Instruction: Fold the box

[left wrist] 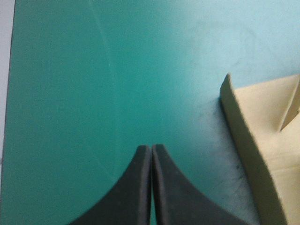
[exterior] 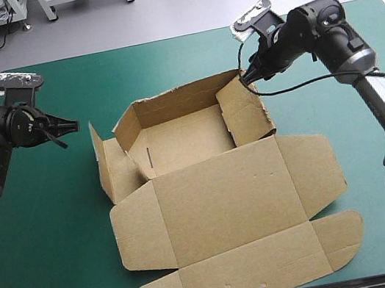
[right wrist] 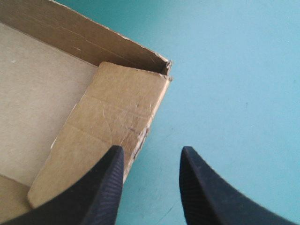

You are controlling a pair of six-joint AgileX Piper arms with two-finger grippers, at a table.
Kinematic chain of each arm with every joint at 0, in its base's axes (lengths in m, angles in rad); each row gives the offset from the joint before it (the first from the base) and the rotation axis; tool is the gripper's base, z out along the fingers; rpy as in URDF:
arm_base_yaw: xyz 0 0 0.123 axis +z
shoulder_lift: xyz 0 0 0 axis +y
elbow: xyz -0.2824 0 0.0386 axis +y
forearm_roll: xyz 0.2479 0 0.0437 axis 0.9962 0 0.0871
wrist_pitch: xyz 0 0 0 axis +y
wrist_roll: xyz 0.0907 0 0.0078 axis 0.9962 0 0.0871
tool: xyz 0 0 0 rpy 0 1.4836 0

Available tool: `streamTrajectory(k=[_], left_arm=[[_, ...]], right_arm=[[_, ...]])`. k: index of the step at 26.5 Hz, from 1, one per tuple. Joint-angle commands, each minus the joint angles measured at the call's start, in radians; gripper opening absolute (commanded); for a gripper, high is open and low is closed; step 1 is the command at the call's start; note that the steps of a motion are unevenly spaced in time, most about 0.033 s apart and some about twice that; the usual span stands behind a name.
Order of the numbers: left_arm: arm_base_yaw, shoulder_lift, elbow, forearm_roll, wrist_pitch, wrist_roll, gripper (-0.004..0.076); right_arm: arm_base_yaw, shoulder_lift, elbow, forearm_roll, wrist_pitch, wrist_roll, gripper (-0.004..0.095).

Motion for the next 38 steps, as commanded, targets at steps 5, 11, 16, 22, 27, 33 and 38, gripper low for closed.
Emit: streamTrajectory(k=[5,11,16,22,27,33,38], left_arm=[[0.002,-0.031,-0.034,0.163,0.257,-0.001,-0.001],[0.002,-0.03,-0.034,0.137,0.265,0.0,-0.001],[0.002,-0.026,-0.034,0.124,0.247,0.0,-0.001],[0.002,-0.026,-0.034,0.042,0.22,0.003,-0.001],[0.002,-0.026,-0.034,-0.003,0.19,0.003,-0.001],[0.002,-0.026,-0.034,0.029,0.113,-0.011,-0.001],[0.002,-0.026,-0.034,0.147,-0.042,-0.157,-0.001]], right_arm=[[0.001,-0.066,-0.105,0.015,0.134,0.116,0.0372],[0.001,0.06,-0.103,0.022,0.134,0.131,0.0372],[0.001,0.15,-0.103,0.022,0.134,0.144,0.0372],[0.001,0.203,-0.103,0.036,0.134,0.146,0.0372],[0.001,0.234,-0.103,0.066,0.134,0.124,0.0342],[0.001,0.248,-0.103,0.075,0.134,0.115,-0.0013],[-0.009,0.181,-0.124,0.081,0.134,0.138,-0.0019]])
